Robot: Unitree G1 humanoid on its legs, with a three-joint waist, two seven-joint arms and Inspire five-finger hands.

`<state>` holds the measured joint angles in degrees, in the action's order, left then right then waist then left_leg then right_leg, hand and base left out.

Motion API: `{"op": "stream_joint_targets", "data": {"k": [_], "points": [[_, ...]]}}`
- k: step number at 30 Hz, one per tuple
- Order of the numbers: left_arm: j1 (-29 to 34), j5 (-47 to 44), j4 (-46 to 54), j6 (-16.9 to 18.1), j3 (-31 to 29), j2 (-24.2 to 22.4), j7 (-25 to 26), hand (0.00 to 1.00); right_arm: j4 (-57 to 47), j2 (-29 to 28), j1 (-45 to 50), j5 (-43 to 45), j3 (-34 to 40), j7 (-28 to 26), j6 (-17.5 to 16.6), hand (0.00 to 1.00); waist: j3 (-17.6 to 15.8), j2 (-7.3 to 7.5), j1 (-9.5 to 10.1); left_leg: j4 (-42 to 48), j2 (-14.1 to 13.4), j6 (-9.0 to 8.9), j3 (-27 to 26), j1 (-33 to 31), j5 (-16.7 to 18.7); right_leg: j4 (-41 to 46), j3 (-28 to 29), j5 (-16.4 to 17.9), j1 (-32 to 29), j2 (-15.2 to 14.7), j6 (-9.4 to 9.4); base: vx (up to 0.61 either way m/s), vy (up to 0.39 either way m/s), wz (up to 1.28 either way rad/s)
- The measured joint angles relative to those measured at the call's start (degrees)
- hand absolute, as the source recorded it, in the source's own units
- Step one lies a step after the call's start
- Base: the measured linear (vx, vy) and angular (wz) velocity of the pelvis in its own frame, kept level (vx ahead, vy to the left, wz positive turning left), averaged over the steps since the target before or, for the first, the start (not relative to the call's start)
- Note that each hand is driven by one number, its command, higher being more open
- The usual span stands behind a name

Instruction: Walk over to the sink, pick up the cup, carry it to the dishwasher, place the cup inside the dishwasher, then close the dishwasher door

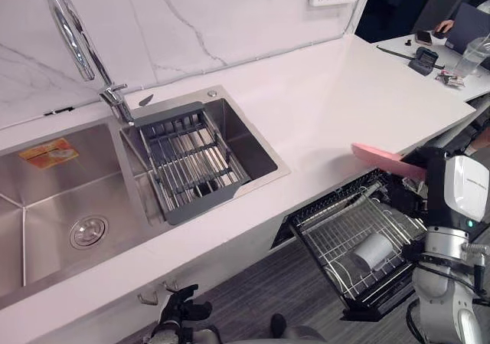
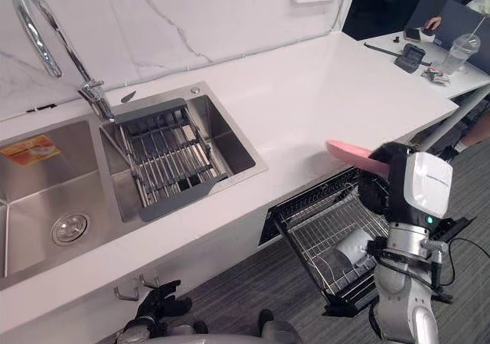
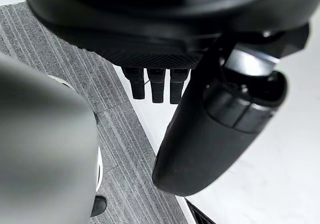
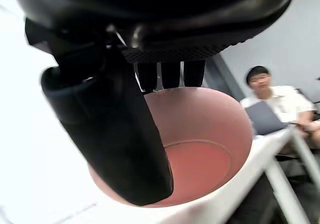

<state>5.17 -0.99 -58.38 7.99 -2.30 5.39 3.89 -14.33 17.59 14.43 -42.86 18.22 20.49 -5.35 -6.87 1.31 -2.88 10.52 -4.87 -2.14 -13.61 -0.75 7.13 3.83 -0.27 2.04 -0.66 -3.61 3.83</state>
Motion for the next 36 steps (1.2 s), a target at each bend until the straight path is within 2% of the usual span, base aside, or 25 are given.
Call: {"op": "stream_joint_targets", "data": {"k": [4, 5, 6, 10, 12, 17, 24, 36], "points": [[0.8, 1.0, -0.6, 1.0, 1.2, -1.1, -0.1, 0.9, 3.3, 0.4, 1.0, 0.0, 1.8, 0.0, 0.2, 0.3, 1.7, -1.93, -0.21, -1.5, 0.8, 0.24, -0.3, 1.2, -0.3, -1.4, 0.9, -0.8, 0.5, -0.3, 0.38, -0.04, 0.013, -0.1], [0.9, 1.1, -0.6, 1.1, 1.4, -1.2, -0.2, 0.9, 3.7, 0.5, 1.1, 0.0, 2.3, 0.0, 0.3, 0.3, 1.7, -2.0, -0.28, -1.8, 1.0, 0.29, -0.4, 1.3, -0.3, -1.5, 1.0, -0.9, 0.5, -0.4, 0.41, -0.05, 0.038, -0.06], [1.2, 1.1, -0.6, 1.2, 1.7, -1.4, -0.2, 0.9, 4.7, 0.5, 1.1, 0.1, 3.5, 0.0, 0.5, 0.3, 2.2, -2.82, -0.47, -2.3, 1.1, 0.45, -0.5, 1.3, -0.5, -1.8, 1.3, -1.1, 0.3, -0.6, 0.48, -0.03, 0.03, -0.06], [1.8, 1.0, -0.3, 1.6, 2.4, -1.9, -0.2, 0.9, 8.4, 2.5, 1.0, 0.8, 6.4, 0.3, 1.1, 0.3, 1.8, -3.92, -1.29, -3.0, 1.7, 0.72, -1.2, 0.8, -0.6, -1.7, 2.2, -1.3, -1.0, -1.0, 0.78, -0.03, 0.035, -0.13], [1.8, 1.0, 0.5, 2.2, 2.9, -2.2, -0.2, 0.9, 11.8, 3.7, -0.3, 1.9, 8.6, 1.0, 2.1, 0.3, 0.6, -4.97, -1.36, -2.6, 2.0, 1.16, -1.4, -0.4, -0.9, -0.5, 2.9, -1.4, -2.8, -1.2, 0.96, -0.01, 0.035, -0.15], [1.6, 0.5, 3.6, 2.7, 4.0, -2.7, 0.0, 0.9, 13.8, 4.0, -4.1, 5.5, 10.6, 1.4, 4.3, 0.3, -4.0, -6.33, -1.27, -1.6, 2.2, 1.6, -1.7, -3.0, -1.2, 2.5, 3.8, -1.1, -6.7, -1.4, 1.08, -0.04, 0.006, -0.09], [1.1, -0.3, 4.3, 3.0, 4.0, -3.2, 1.1, 0.9, 13.7, 4.0, -5.2, 9.2, 10.6, 3.5, 4.7, 0.3, -5.5, -6.65, -0.31, -1.8, 2.0, 1.57, -3.0, -4.9, -1.2, 6.1, 4.8, 0.4, -10.7, -1.4, 0.91, -0.02, -0.009, -0.08], [-1.0, -3.6, 7.0, 3.8, 6.5, -2.2, 2.9, 0.9, 18.3, 4.4, -14.9, 17.8, 10.5, 4.0, 5.1, 0.3, -11.8, -7.07, 0.82, -2.4, 2.7, 1.72, -3.1, -7.7, -2.2, 8.3, 4.7, 1.3, -14.7, -2.1, 1.2, 0.0, -0.002, 0.02]]}}
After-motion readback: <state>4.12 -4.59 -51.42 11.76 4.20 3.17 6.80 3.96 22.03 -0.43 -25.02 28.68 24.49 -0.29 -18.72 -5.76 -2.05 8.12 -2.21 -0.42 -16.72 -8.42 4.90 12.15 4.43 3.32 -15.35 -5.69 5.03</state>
